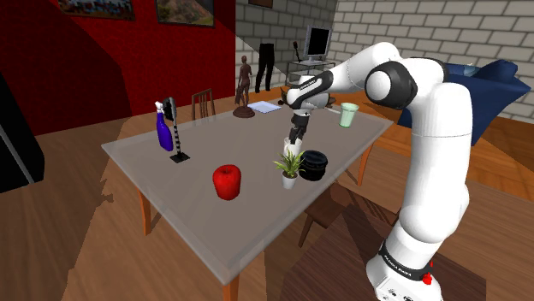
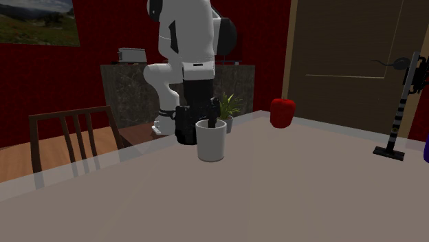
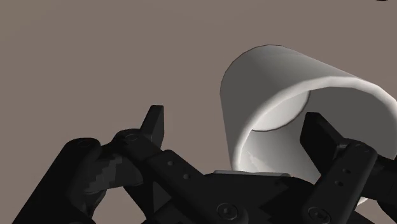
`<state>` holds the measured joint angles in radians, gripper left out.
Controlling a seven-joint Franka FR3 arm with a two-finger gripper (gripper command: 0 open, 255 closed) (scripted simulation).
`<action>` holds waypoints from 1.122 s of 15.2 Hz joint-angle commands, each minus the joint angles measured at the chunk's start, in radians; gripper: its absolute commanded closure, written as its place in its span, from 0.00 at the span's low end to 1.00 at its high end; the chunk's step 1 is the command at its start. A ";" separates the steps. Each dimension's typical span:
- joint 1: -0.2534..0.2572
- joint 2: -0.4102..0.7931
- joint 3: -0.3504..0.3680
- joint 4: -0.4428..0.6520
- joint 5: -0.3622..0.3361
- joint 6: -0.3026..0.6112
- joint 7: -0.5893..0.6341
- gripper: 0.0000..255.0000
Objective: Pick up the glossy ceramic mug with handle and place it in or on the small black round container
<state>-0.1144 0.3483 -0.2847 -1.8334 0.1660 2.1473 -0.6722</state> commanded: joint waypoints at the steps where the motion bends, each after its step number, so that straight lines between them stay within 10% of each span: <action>1: 0.000 0.000 0.000 0.000 0.000 0.000 0.000 0.00; 2: 0.000 0.000 0.000 0.000 0.000 0.000 0.000 0.00; 3: 0.000 0.000 0.000 0.000 0.000 0.000 0.000 1.00; 17: 0.003 -0.030 -0.005 0.028 -0.013 -0.056 0.010 1.00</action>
<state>-0.1123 0.3236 -0.2890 -1.8124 0.1555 2.1031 -0.6646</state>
